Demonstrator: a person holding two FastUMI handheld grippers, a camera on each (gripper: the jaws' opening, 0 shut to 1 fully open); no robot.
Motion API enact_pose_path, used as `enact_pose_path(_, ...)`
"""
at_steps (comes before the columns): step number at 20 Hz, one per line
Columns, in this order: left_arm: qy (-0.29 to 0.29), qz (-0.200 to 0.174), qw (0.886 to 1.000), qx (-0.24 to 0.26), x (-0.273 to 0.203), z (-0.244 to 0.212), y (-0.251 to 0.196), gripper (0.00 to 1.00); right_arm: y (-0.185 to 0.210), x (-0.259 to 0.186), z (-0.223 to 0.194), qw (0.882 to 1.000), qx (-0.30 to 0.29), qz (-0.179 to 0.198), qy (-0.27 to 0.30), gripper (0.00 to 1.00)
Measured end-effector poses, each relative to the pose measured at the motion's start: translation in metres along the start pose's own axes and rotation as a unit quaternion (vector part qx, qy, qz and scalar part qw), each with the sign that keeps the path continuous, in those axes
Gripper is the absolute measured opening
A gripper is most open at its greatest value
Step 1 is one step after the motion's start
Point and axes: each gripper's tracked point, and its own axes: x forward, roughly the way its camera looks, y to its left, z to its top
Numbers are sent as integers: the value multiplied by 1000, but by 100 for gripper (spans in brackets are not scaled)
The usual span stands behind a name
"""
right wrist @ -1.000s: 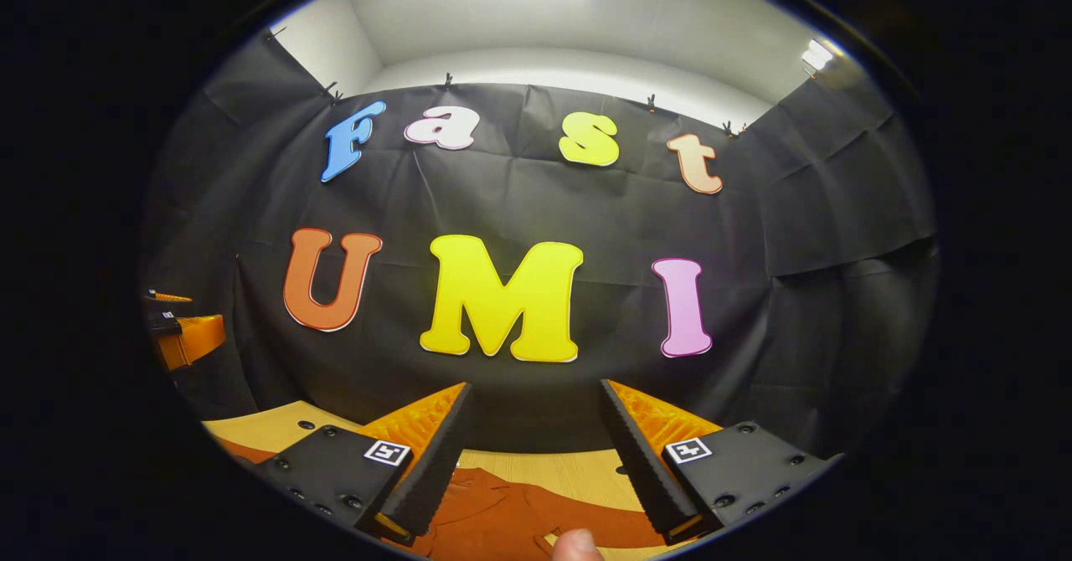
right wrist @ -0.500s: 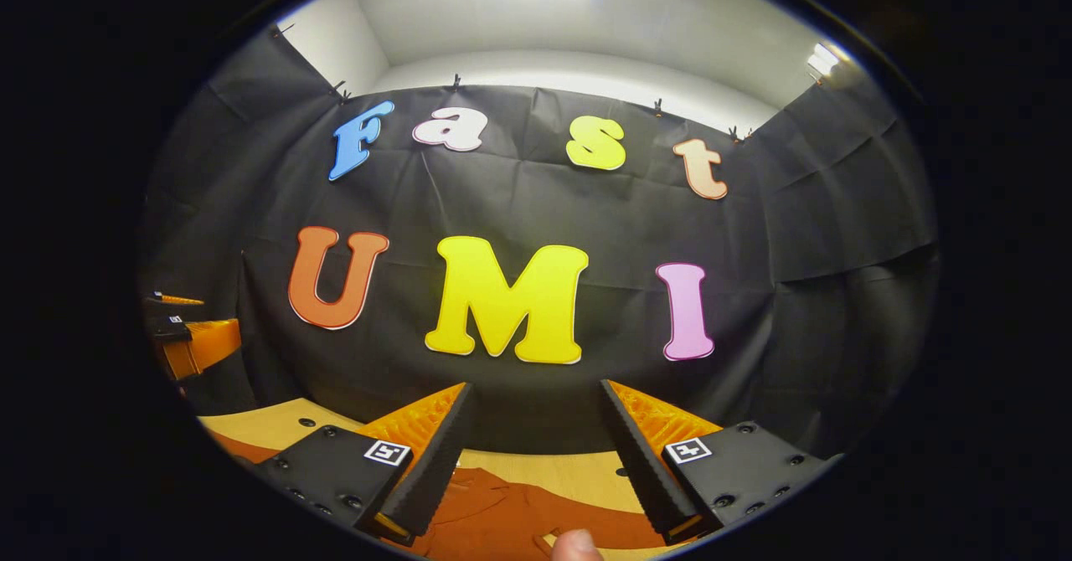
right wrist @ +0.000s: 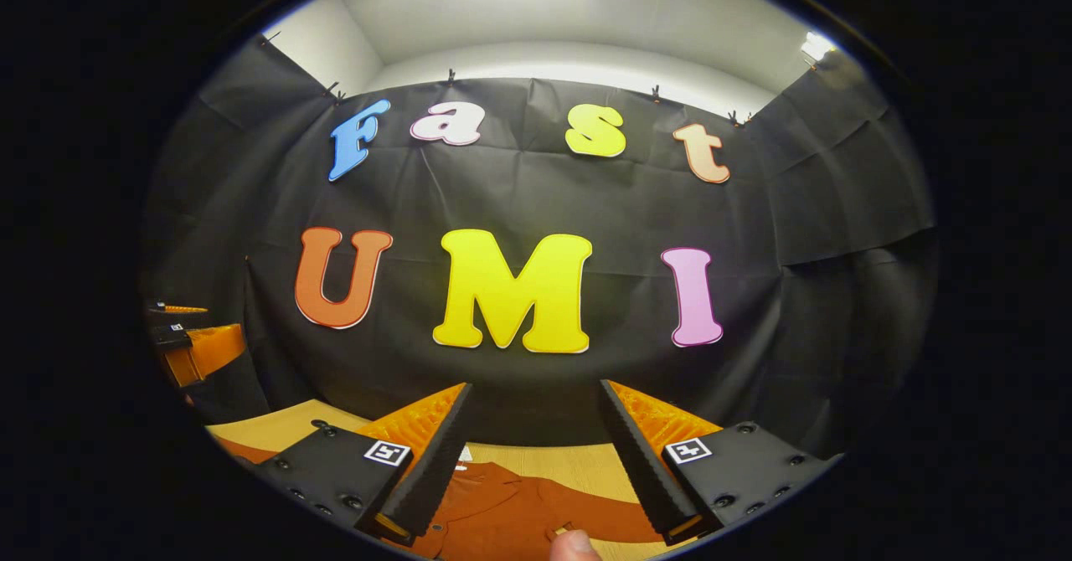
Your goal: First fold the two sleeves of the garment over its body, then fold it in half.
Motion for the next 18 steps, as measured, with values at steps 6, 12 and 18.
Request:
enact_pose_path(6, 3, -8, 1000, -1, 1, -3, -8, 98, -8, 3, -4, 1000, 5, 2, 7, 93)
enact_pose_path(12, 29, -14, 999, -6, 5, -24, -26, 98, -63, 3, -50, 998, -5, -15, 55, 93)
enact_pose_path(18, 77, -16, 997, -7, 7, -59, -46, 98, -175, -26, -162, 981, 11, -81, 173, 94)
